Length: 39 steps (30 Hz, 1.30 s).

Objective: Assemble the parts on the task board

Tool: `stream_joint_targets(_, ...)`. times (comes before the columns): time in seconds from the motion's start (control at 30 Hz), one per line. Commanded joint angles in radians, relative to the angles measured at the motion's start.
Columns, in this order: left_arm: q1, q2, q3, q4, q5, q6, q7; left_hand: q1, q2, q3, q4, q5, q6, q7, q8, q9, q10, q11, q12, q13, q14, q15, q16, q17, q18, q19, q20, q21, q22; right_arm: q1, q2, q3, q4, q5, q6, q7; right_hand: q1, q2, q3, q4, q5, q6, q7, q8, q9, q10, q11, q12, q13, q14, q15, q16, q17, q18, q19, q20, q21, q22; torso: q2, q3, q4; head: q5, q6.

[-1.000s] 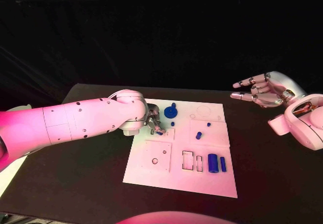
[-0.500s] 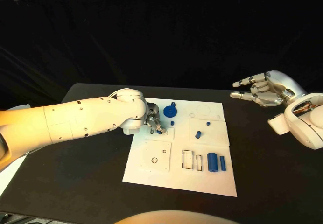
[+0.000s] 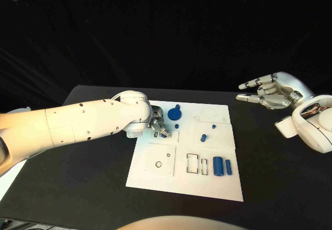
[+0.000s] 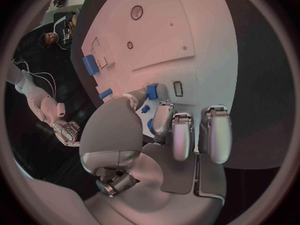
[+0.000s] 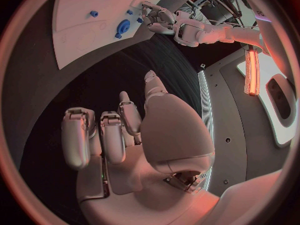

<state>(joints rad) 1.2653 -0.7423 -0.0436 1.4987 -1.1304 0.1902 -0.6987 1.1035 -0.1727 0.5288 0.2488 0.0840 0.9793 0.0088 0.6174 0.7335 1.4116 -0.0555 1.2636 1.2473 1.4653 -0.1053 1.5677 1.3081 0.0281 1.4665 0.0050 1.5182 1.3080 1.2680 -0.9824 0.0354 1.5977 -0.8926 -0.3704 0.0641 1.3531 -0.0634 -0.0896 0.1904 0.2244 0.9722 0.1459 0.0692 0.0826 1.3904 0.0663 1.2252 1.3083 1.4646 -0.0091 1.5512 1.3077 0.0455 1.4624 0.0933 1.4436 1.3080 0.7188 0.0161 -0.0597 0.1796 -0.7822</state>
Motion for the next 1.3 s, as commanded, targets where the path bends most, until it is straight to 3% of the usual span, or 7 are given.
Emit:
stream_joint_targets(0.03, -0.006, 0.004, -0.005, -0.002, 0.016, 0.041, -0.050, -0.019, 0.000, -0.014, 0.006, 0.005, 0.009, 0.001, -0.002, -0.001, 0.010, -0.001, 0.007, 0.002, 0.105, -0.005, 0.003, 0.263, -0.010, 0.076, -0.004, 0.004, 0.188, -0.001, -0.001, 0.000, 0.003, -0.005, 0.014, 0.002, 0.006, 0.004, -0.003, -0.001, 0.003, 0.006, 0.001, 0.002, 0.001, -0.003, -0.006, -0.004, 0.012, 0.097, -0.006, -0.005, 0.225, 0.010, -0.004, -0.005, -0.004, 0.001, 0.000, -0.0001, 0.0002, 0.000, -0.001)
stream_joint_targets(0.3, -0.006, 0.004, -0.005, -0.009, 0.016, 0.039, -0.050, -0.058, -0.002, -0.052, 0.038, 0.006, 0.021, -0.001, 0.000, -0.002, 0.015, -0.003, 0.012, 0.008, 0.105, -0.007, 0.003, 0.263, -0.011, 0.077, -0.006, 0.006, 0.191, -0.001, -0.002, 0.000, 0.005, -0.005, 0.015, 0.002, 0.006, 0.004, -0.004, -0.001, 0.002, 0.006, 0.001, 0.001, 0.001, -0.004, -0.006, -0.006, 0.011, 0.096, -0.006, -0.007, 0.223, 0.011, -0.005, -0.005, -0.006, -0.002, 0.000, -0.0003, 0.0003, 0.000, -0.001)
stream_joint_targets(0.83, -0.006, 0.005, -0.004, -0.013, 0.016, 0.027, -0.049, -0.103, 0.002, -0.113, 0.044, 0.007, 0.035, -0.006, 0.002, -0.003, 0.023, -0.007, 0.020, 0.015, 0.105, -0.011, 0.003, 0.263, -0.013, 0.081, -0.009, 0.012, 0.202, -0.001, -0.004, 0.000, 0.005, -0.005, 0.015, 0.001, 0.001, 0.003, -0.010, 0.003, 0.000, 0.006, 0.001, 0.001, 0.001, -0.005, -0.006, -0.007, 0.010, 0.096, -0.006, -0.007, 0.222, 0.011, -0.005, -0.006, -0.007, -0.003, 0.000, -0.0007, -0.0002, 0.000, -0.001)
stream_joint_targets(0.97, -0.006, 0.003, -0.002, -0.010, 0.016, 0.022, -0.048, -0.128, 0.001, -0.188, 0.044, 0.009, 0.040, -0.008, 0.001, -0.003, 0.025, -0.009, 0.021, 0.016, 0.105, -0.012, 0.003, 0.263, -0.014, 0.083, -0.011, 0.014, 0.205, -0.001, -0.004, 0.000, 0.004, -0.005, 0.016, 0.001, -0.001, 0.003, -0.012, 0.004, 0.000, 0.006, 0.001, 0.001, 0.001, -0.005, -0.006, -0.008, 0.009, 0.096, -0.006, -0.008, 0.221, 0.011, -0.006, -0.006, -0.008, -0.005, 0.000, -0.0006, 0.0006, -0.001, -0.001)
stream_joint_targets(1.1, -0.006, -0.003, 0.000, -0.006, 0.016, 0.017, -0.048, -0.139, 0.022, -0.315, 0.045, 0.011, 0.041, -0.010, 0.000, -0.003, 0.026, -0.010, 0.020, 0.016, 0.105, -0.014, 0.003, 0.263, -0.014, 0.083, -0.013, 0.014, 0.206, -0.001, -0.004, 0.000, 0.003, -0.004, 0.017, 0.001, -0.003, 0.003, -0.014, 0.005, 0.000, 0.006, 0.001, 0.001, 0.001, -0.005, -0.006, -0.008, 0.009, 0.095, -0.006, -0.008, 0.221, 0.011, -0.006, -0.006, -0.008, -0.005, -0.001, -0.0010, 0.0011, -0.002, 0.000)
stream_joint_targets(1.3, -0.004, -0.026, 0.009, 0.008, 0.017, -0.002, -0.047, -0.145, 0.038, -0.395, 0.046, 0.010, 0.040, -0.009, 0.001, -0.002, 0.026, -0.010, 0.020, 0.016, 0.105, -0.014, 0.003, 0.263, -0.014, 0.083, -0.013, 0.013, 0.206, -0.001, -0.004, 0.000, 0.000, -0.003, 0.017, 0.001, -0.005, 0.003, -0.016, 0.006, 0.000, 0.006, 0.001, 0.001, 0.001, -0.005, -0.006, -0.008, 0.009, 0.095, -0.006, -0.008, 0.221, 0.011, -0.006, -0.006, -0.008, -0.006, -0.001, -0.0005, 0.0010, 0.000, 0.002)
